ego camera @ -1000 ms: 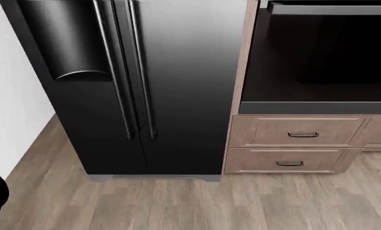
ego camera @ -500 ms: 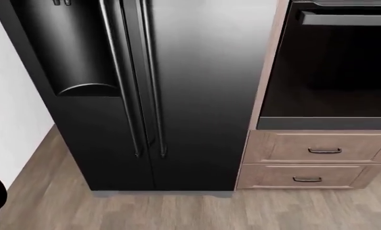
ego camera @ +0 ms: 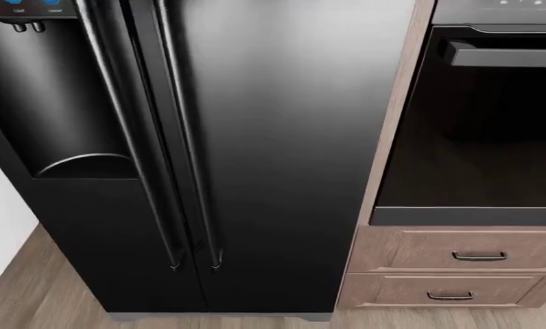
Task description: Close the microwave door
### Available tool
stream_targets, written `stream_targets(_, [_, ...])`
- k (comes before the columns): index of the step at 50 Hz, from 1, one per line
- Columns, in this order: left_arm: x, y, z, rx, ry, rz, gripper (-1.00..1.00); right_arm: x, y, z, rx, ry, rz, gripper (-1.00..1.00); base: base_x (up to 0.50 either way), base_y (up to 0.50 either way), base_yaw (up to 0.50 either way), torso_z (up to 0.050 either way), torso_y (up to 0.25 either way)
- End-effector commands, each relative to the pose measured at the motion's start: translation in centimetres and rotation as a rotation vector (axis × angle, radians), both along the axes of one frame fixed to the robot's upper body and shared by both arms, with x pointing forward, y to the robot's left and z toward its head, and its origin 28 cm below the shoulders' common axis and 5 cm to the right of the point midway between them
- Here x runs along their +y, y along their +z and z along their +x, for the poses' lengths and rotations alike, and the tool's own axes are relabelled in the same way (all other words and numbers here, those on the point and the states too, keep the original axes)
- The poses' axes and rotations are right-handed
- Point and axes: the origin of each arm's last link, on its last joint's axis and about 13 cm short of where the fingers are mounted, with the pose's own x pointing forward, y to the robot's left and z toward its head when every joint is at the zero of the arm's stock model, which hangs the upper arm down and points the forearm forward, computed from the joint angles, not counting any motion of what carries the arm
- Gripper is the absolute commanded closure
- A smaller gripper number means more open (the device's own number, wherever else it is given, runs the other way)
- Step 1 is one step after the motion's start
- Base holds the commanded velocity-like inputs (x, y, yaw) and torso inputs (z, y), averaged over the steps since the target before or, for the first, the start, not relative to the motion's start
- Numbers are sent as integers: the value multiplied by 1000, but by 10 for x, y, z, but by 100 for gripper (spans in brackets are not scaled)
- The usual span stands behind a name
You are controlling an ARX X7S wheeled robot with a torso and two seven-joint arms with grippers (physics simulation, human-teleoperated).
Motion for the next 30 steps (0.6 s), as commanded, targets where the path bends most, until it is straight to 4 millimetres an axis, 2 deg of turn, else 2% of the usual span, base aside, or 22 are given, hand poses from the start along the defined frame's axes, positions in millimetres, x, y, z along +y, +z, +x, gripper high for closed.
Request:
stream_targets(1, [1, 5, -11, -29, -3, -5, -100, 0, 1, -1, -5, 11, 3, -100, 500, -222, 0, 0, 0])
stream_targets(15, [1, 3, -10, -29, -7, -1, -100, 1, 0, 0, 2, 3, -5, -100, 491, -202, 0, 0, 1])
stream_targets(30, [0, 3, -11, -30, -8, 3, -100, 0, 0, 1, 0, -11, -21, -100, 500, -19, 0, 0, 1])
